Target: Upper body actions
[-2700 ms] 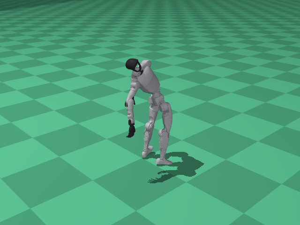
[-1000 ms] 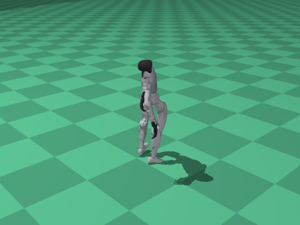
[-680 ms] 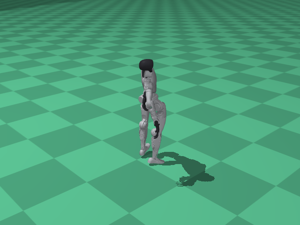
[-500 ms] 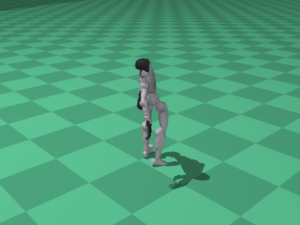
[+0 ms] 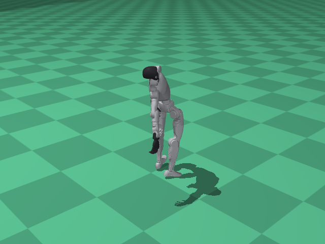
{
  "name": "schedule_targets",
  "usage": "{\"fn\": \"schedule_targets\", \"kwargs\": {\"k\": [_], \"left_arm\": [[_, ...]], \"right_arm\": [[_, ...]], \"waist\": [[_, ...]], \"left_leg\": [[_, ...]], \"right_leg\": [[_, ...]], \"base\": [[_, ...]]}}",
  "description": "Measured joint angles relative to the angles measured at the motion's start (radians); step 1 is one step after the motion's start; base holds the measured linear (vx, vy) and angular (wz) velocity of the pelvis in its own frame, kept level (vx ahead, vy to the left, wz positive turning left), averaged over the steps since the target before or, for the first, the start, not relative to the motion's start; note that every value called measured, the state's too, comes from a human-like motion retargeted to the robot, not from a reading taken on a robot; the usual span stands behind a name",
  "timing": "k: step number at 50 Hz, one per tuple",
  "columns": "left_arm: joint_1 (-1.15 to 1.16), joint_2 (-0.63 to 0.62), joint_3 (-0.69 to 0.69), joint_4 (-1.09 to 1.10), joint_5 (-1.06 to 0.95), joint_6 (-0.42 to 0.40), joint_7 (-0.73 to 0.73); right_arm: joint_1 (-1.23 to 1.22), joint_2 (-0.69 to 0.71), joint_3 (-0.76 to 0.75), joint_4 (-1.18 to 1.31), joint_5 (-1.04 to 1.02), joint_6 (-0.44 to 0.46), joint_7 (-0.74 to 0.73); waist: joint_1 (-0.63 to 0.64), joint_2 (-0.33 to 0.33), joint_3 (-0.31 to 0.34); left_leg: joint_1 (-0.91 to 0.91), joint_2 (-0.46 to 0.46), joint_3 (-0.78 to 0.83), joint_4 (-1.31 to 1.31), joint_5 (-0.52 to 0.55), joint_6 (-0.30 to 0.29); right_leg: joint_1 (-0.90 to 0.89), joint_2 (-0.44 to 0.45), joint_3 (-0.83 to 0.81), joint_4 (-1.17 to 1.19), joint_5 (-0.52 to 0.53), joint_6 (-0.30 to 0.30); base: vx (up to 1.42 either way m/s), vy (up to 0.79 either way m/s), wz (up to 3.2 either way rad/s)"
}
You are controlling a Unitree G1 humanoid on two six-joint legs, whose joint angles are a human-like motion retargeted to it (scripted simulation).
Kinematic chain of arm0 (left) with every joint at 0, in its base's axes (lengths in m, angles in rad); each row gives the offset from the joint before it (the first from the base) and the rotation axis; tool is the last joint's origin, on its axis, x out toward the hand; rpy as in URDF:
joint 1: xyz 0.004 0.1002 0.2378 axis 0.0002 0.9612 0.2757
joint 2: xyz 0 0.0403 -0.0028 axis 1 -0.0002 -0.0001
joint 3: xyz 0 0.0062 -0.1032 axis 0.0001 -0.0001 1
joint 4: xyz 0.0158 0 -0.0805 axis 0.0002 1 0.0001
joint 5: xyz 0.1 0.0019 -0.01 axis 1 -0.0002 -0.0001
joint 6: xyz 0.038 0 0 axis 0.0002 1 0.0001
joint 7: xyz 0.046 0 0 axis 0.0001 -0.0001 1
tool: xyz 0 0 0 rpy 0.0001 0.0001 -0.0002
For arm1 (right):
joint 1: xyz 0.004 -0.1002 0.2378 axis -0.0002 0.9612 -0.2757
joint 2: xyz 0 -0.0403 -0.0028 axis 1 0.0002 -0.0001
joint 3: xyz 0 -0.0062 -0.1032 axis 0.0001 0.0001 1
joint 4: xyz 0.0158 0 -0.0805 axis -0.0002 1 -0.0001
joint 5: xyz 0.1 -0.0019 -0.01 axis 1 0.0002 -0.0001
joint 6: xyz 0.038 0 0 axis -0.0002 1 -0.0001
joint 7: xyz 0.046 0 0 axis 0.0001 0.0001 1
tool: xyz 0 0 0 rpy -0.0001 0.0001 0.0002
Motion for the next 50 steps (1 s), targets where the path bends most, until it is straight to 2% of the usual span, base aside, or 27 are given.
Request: {"fn": "schedule_targets", "kwargs": {"k": [3,8,12,15,19,23,25,27,33,36,38,42,45,50], "left_arm": [[0.0,0.0,0.0,0.122,0.05,0.046,0.004],[0.0,0.0,0.01,0.411,0.067,0.192,0.036],[0.0,0.0,0.068,0.601,0.018,0.297,0.062],[0.0,0.0,0.132,0.663,-0.027,0.343,0.115],[0.0,0.0,0.201,0.67,-0.091,0.353,0.19],[0.0,0.0,0.131,0.649,-0.156,0.349,0.232],[0.0,0.0,0.027,0.618,-0.169,0.335,0.236],[0.0,0.0,0.0,0.562,-0.151,0.301,0.229],[0.0,0.0,0.0,0.266,0.016,0.176,0.133],[0.0,0.0,0.0,0.069,0.122,0.105,0.064],[0.0,0.0,0.0,-0.085,0.193,0.032,0.001],[0.0,0.0,0.0,-0.337,0.21,-0.098,-0.039],[0.0,0.0,0.0,-0.478,0.161,-0.184,-0.051],[0.0,0.0,0.0,-0.561,0.092,-0.238,-0.092]], "right_arm": [[0.0,0.0,0.0,-0.18,0.035,-0.045,-0.009],[0.0,0.0,0.0,-0.578,-0.007,-0.076,-0.009],[0.0,0.0,0.0,-0.913,-0.062,-0.096,0.005],[0.0,0.0,0.0,-1.109,-0.112,-0.119,0.006],[0.0,0.0,0.0,-1.246,-0.171,-0.15,-0.03],[0.0,0.0,0.001,-1.211,-0.244,-0.148,-0.035],[0.0,0.0,0.001,-1.115,-0.282,-0.125,-0.019],[0.005,0.0,0.002,-0.984,-0.299,-0.097,-0.002],[0.132,0.0,0.0,-0.381,-0.297,0.027,0.041],[0.122,0.0,0.0,-0.112,-0.259,0.078,0.033],[0.068,0.0,0.0,0.087,-0.217,0.092,-0.02],[0.0,0.0,0.0,0.26,-0.179,0.081,-0.082],[0.0,0.0,0.0,0.298,-0.173,0.084,-0.128],[0.0,0.0,0.0,0.299,-0.165,0.111,-0.18]], "waist": [[0.0,0.004,0.065],[-0.003,0.008,0.177],[0.016,0.005,0.219],[0.04,0.002,0.219],[0.093,-0.004,0.186],[0.128,-0.002,0.161],[0.127,0.002,0.168],[0.12,0.003,0.157],[0.068,-0.001,0.0],[0.059,-0.001,-0.051],[-0.027,-0.008,-0.114],[-0.069,-0.013,-0.153],[-0.082,-0.016,-0.165],[-0.078,-0.017,-0.165]], "left_leg": [[0.01,-0.003,-0.008,-0.002,0.008,-0.003],[0.015,0.004,-0.024,-0.001,0.023,-0.011],[-0.011,0.022,-0.029,0.001,0.037,-0.016],[-0.039,0.036,-0.022,0.0,0.045,-0.018],[-0.075,0.049,-0.018,0.001,0.054,-0.022],[-0.086,0.044,-0.007,0.004,0.055,-0.022],[-0.073,0.035,-0.002,0.005,0.054,-0.021],[-0.053,0.032,0.002,0.005,0.052,-0.022],[0.007,0.031,0.004,0.0,0.049,-0.024],[0.03,0.039,0.034,-0.004,0.045,-0.029],[0.033,0.02,-0.059,-0.002,0.054,-0.018],[0.02,0.014,-0.087,-0.005,0.057,-0.01],[0.006,0.02,-0.081,-0.008,0.058,-0.011],[-0.034,0.024,-0.075,-0.009,0.061,-0.017]], "right_leg": [[0.017,0.0,-0.018,-0.017,0.007,-0.003],[0.027,0.021,0.008,-0.038,0.011,-0.021],[0.007,0.042,0.022,-0.047,0.012,-0.034],[-0.019,0.056,0.027,-0.051,0.012,-0.04],[-0.056,0.067,0.033,-0.055,0.016,-0.048],[-0.076,0.059,0.04,-0.049,0.018,-0.054],[-0.067,0.049,0.04,-0.043,0.014,-0.057],[-0.049,0.044,0.037,-0.038,0.009,-0.057],[0.026,0.04,0.008,-0.041,-0.006,-0.054],[0.055,0.024,0.034,-0.039,-0.016,-0.031],[0.093,0.036,-0.07,-0.066,-0.006,-0.039],[0.11,0.049,-0.107,-0.101,0.006,-0.037],[0.095,0.058,-0.102,-0.111,0.015,-0.04],[0.055,0.063,-0.1,-0.12,0.023,-0.046]], "base": [[0.01,0.01,0.34],[0.04,-0.03,0.31],[0.04,-0.09,0.29],[0.01,-0.08,0.18],[0.04,-0.06,0.09],[0.08,0.01,-0.17],[0.08,0.04,-0.23],[0.07,0.05,-0.17],[0.01,0.0,-0.03],[0.03,-0.04,-0.48],[0.05,-0.04,1.48],[0.0,-0.02,0.38],[-0.03,0.01,-0.23],[0.0,0.0,0.0]]}}
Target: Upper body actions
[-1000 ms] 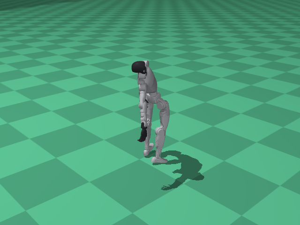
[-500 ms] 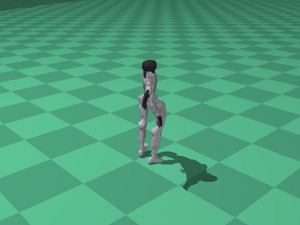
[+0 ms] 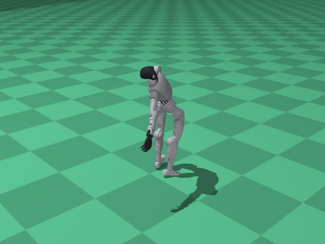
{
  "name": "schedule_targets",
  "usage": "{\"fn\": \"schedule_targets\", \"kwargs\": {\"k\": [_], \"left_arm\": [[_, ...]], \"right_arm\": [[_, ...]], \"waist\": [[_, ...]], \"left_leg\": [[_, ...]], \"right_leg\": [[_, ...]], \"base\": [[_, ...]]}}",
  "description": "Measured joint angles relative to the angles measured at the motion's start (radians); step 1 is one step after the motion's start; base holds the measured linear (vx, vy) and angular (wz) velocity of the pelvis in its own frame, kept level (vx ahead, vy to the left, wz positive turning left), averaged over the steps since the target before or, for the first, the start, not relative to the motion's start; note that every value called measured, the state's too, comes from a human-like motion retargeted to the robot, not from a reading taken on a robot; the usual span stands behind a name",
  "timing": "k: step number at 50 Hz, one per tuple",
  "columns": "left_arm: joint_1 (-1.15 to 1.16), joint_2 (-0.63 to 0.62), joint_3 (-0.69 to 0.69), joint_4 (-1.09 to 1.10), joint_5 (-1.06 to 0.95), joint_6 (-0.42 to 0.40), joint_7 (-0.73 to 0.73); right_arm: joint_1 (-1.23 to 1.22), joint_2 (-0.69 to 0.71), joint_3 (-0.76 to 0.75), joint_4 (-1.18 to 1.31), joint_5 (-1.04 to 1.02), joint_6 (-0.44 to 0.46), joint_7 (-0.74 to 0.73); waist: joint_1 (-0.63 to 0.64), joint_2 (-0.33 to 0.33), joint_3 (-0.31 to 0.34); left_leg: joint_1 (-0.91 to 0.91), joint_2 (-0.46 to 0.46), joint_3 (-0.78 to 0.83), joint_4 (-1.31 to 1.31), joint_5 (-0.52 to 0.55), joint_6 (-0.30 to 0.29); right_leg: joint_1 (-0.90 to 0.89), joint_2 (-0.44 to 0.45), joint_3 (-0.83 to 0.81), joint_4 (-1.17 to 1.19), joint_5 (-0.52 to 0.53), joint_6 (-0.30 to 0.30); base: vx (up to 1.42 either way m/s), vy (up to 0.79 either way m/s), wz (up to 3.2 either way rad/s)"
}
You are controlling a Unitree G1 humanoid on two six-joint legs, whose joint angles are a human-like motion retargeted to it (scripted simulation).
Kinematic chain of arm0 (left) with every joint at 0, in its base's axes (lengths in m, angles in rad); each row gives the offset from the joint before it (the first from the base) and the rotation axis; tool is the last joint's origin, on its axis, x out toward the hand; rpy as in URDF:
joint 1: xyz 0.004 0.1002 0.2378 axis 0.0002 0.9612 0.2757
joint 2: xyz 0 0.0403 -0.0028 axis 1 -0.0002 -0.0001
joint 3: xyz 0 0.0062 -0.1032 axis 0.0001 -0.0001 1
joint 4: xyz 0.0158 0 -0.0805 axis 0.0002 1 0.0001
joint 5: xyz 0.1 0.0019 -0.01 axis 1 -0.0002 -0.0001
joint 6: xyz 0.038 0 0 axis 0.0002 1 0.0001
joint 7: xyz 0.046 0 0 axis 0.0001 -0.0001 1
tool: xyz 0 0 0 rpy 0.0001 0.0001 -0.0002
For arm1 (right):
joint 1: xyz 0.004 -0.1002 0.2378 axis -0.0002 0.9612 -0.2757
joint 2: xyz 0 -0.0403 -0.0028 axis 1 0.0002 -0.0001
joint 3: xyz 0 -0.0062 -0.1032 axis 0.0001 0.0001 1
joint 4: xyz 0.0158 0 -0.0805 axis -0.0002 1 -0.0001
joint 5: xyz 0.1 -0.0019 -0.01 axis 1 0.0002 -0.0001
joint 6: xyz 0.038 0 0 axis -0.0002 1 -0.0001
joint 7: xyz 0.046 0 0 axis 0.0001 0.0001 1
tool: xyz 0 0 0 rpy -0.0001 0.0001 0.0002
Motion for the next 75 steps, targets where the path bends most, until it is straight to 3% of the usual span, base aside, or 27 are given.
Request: {"fn": "schedule_targets", "kwargs": {"k": [5,10,15,22,27,31,35,41,47,50,53,58,62,66,71,75], "left_arm": [[0.0,0.0,0.0,0.137,-0.03,0.053,-0.056],[0.0,0.0,0.0,0.544,0.014,0.213,0.039],[0.0,0.0,0.0,0.98,-0.084,0.463,0.297],[0.0,0.0,0.006,1.221,-0.224,0.531,0.326],[0.0,0.0,0.088,1.248,-0.242,0.571,0.395],[0.0,0.0,0.038,1.215,-0.254,0.571,0.458],[0.0,0.0,0.0,1.13,-0.181,0.545,0.48],[0.0,0.0,0.0,0.86,-0.065,0.45,0.338],[0.0,0.0,0.0,0.475,0.002,0.204,0.074],[0.0,0.0,0.0,0.318,-0.068,0.069,-0.029],[0.0,0.0,0.0,0.203,-0.158,-0.012,-0.104],[0.0,0.0,0.0,0.113,-0.193,-0.045,-0.169],[0.0,0.0,0.0,0.182,-0.111,0.024,-0.144],[0.0,0.0,0.0,0.402,0.06,0.18,-0.008],[0.0,0.0,0.0,0.764,0.207,0.48,0.237],[0.0,0.0,0.0,0.966,0.113,0.558,0.283]], "right_arm": [[0.001,0.0,0.0,-0.005,0.001,-0.041,0.013],[0.058,0.0,0.0,-0.172,-0.034,-0.127,0.066],[0.002,0.0,0.0,-0.599,-0.042,-0.207,0.16],[0.0,0.0,0.0,-1.255,0.096,-0.291,0.224],[0.0,0.0,0.0,-1.502,0.098,-0.293,0.203],[0.0,0.0,0.0,-1.534,0.03,-0.274,0.182],[0.004,0.0,0.047,-1.375,-0.076,-0.238,0.178],[0.152,0.0,0.028,-0.791,-0.089,-0.162,-0.018],[0.198,0.0,0.0,-0.122,-0.044,-0.05,-0.081],[0.162,0.0,0.0,-0.002,-0.042,-0.025,-0.069],[0.145,0.0,0.0,0.001,-0.079,0.0,-0.045],[0.119,0.0,0.0,0.001,-0.152,0.031,-0.054],[0.087,0.0,0.0,-0.004,-0.163,0.007,-0.079],[0.063,0.0,0.0,-0.08,-0.158,-0.081,-0.048],[0.061,0.0,0.0,-0.402,-0.158,-0.185,0.029],[0.017,0.0,0.0,-0.739,-0.135,-0.253,0.107]], "waist": [[0.009,0.006,0.02],[0.059,0.013,0.093],[0.116,0.019,0.227],[0.131,0.02,0.349],[0.164,0.016,0.329],[0.188,0.015,0.281],[0.183,0.015,0.207],[0.154,0.01,0.042],[0.204,0.003,-0.149],[0.202,-0.001,-0.151],[0.186,-0.005,-0.151],[0.164,-0.004,-0.146],[0.137,0.003,-0.095],[0.096,0.008,0.008],[0.103,0.013,0.144],[0.129,0.018,0.253]], "left_leg": [[-0.004,-0.013,-0.016,0.008,-0.003,-0.002],[0.031,-0.024,-0.031,0.006,-0.003,0.001],[0.069,-0.036,-0.027,-0.006,0.0,0.002],[0.034,-0.029,-0.013,-0.013,0.007,-0.002],[-0.006,-0.018,-0.007,-0.008,0.013,-0.005],[-0.029,-0.025,-0.009,-0.003,0.016,-0.003],[-0.013,-0.042,-0.023,0.002,0.013,0.003],[0.03,-0.065,-0.069,0.007,0.015,0.013],[0.028,-0.078,-0.099,0.003,0.015,0.018],[0.027,-0.065,-0.089,0.005,0.007,0.013],[0.007,-0.057,-0.074,0.004,0.004,0.009],[-0.042,-0.057,-0.065,0.004,0.007,0.006],[-0.044,-0.066,-0.067,0.01,0.004,0.011],[-0.002,-0.066,-0.076,0.012,0.002,0.014],[0.036,-0.054,-0.07,0.006,0.006,0.01],[0.04,-0.047,-0.057,0.002,0.009,0.005]], "right_leg": [[0.004,-0.013,-0.01,0.003,-0.008,0.0],[0.033,-0.024,-0.026,0.013,-0.015,0.004],[0.047,-0.036,-0.008,0.02,-0.015,0.004],[-0.01,-0.033,0.027,0.023,-0.005,-0.002],[-0.044,-0.026,0.03,0.028,-0.004,-0.004],[-0.058,-0.032,0.019,0.03,-0.005,-0.005],[-0.026,-0.046,-0.008,0.033,-0.012,-0.003],[0.065,-0.062,-0.075,0.022,-0.02,0.012],[0.091,-0.069,-0.114,-0.002,-0.012,0.022],[0.079,-0.062,-0.092,-0.005,-0.004,0.018],[0.049,-0.057,-0.074,-0.009,0.004,0.012],[-0.006,-0.057,-0.062,-0.012,0.011,0.006],[-0.007,-0.063,-0.061,-0.005,0.005,0.006],[0.031,-0.062,-0.058,0.008,-0.007,0.009],[0.052,-0.051,-0.054,0.016,-0.012,0.004],[0.031,-0.049,-0.022,0.02,-0.005,-0.002]], "base": [[0.03,0.04,0.24],[0.02,0.08,0.29],[0.0,0.01,0.0],[0.0,0.0,0.0],[-0.02,0.0,0.18],[0.0,0.0,0.0],[0.0,0.0,0.0],[-0.01,-0.01,0.31],[0.01,-0.03,0.08],[-0.01,-0.02,-0.51],[-0.03,-0.02,-0.46],[-0.02,0.01,-0.1],[0.01,0.01,0.03],[-0.01,0.02,0.09],[-0.01,0.01,0.07],[-0.01,0.02,-0.14]]}}
